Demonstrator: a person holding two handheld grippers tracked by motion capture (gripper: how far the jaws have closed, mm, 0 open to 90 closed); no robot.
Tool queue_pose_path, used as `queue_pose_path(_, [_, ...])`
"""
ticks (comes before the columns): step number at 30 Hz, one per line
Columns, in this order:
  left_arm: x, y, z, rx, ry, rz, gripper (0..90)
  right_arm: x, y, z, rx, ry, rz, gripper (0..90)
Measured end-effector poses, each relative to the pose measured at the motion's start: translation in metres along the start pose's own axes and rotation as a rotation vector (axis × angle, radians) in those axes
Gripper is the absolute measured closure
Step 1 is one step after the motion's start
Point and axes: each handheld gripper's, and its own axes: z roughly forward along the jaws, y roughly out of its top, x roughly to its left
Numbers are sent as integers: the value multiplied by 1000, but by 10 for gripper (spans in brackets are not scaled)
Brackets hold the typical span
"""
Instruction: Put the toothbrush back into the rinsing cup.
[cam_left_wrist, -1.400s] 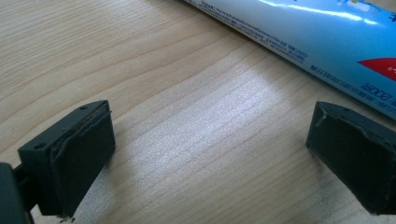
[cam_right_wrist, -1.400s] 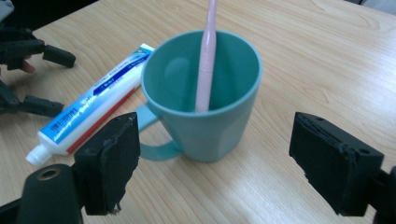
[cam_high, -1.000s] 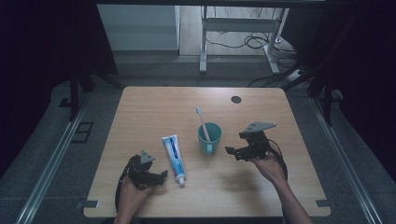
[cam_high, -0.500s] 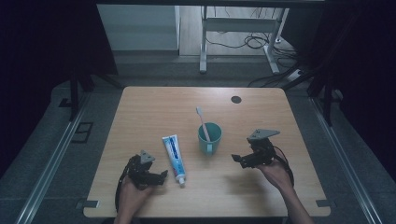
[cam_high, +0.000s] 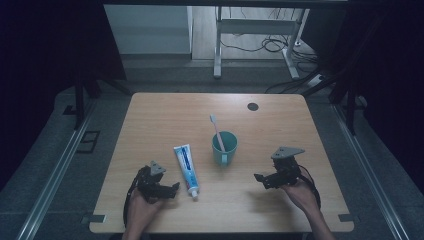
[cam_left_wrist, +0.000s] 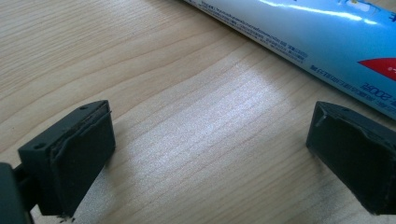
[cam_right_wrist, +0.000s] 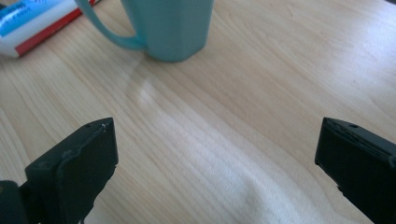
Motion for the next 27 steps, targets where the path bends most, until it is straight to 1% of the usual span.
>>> queue_pose_path(3, [0,0,0,0,0,0,12,2,-6,1,6,10,-1,1])
queue_pose_path(5, [0,0,0,0,-1,2,13,4,-13,2,14,6,-5,1])
queue_pose_path(6, [0,0,0,0,-1,2,12,4,-13,2,14,6,-5,1])
queue_pose_path(7, [0,0,0,0,0,4,13,5,-17,3,20,0,-7,1])
queue_pose_path(9, [0,0,0,0,-1,5,13,6,-19,4,20,1,-5,1])
queue_pose_path(21, [0,0,0,1,-3,8,8,6,-41,7,2,-13,29,1])
queue_pose_path(23, [0,0,0,2,-3,9,7,6,-44,9,3,-22,27,1])
queue_pose_path(27, [0,0,0,3,-3,10,6,5,-49,11,7,-25,27,1])
